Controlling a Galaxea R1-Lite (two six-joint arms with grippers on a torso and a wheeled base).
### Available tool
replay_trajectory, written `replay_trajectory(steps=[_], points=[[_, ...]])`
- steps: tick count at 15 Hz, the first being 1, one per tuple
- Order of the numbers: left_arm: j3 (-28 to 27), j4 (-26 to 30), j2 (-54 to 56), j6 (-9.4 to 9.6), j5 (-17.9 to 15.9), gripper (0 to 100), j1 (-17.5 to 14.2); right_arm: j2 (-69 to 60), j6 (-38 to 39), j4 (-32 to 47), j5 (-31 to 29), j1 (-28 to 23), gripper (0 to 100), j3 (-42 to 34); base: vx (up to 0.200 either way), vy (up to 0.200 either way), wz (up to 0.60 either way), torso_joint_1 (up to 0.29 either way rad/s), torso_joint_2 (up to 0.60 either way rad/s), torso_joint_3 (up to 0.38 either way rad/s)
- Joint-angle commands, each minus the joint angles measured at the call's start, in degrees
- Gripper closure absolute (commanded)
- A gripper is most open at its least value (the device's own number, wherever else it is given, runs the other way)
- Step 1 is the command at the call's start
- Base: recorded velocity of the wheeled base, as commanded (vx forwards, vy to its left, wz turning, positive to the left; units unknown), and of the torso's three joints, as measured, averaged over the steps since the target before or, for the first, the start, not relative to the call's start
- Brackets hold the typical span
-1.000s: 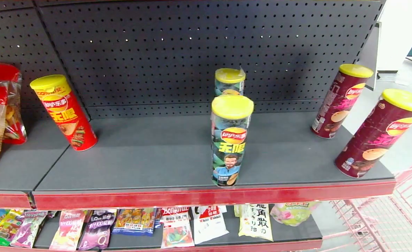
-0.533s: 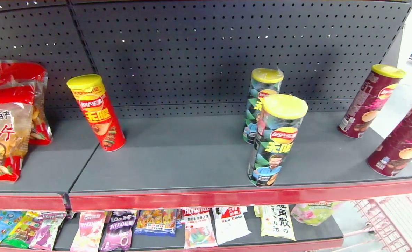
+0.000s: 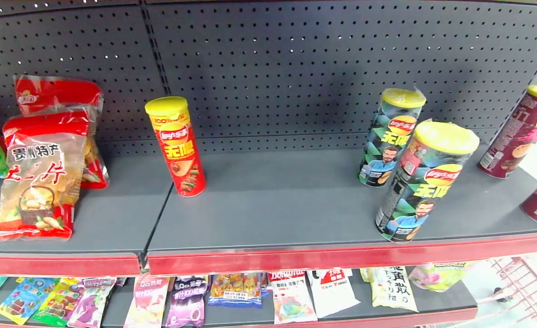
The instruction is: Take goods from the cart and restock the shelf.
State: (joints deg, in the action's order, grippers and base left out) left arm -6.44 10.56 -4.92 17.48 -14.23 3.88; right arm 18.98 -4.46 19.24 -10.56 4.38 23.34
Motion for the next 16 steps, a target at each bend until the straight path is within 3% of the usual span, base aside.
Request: replay_trajectory(steps=[1, 11, 16], points=[[0.0, 0.0, 0.0, 0.01, 0.0, 0, 0.0, -0.4, 0.0, 0.0, 0.0, 0.0, 100, -0.1, 0.0, 0.2, 0.0, 0.002, 0.01, 0.007], [0.0, 0.0, 0.0, 0.01, 0.0, 0, 0.0, -0.9, 0.0, 0.0, 0.0, 0.0, 100, -0.4, 0.0, 0.2, 0.0, 0.0, 0.0, 0.002], [0.0, 0.1, 0.0, 0.01, 0.2, 0, 0.0, -0.9, 0.0, 0.0, 0.0, 0.0, 100, -0.4, 0.0, 0.0, 0.0, 0.0, 0.0, 0.0]])
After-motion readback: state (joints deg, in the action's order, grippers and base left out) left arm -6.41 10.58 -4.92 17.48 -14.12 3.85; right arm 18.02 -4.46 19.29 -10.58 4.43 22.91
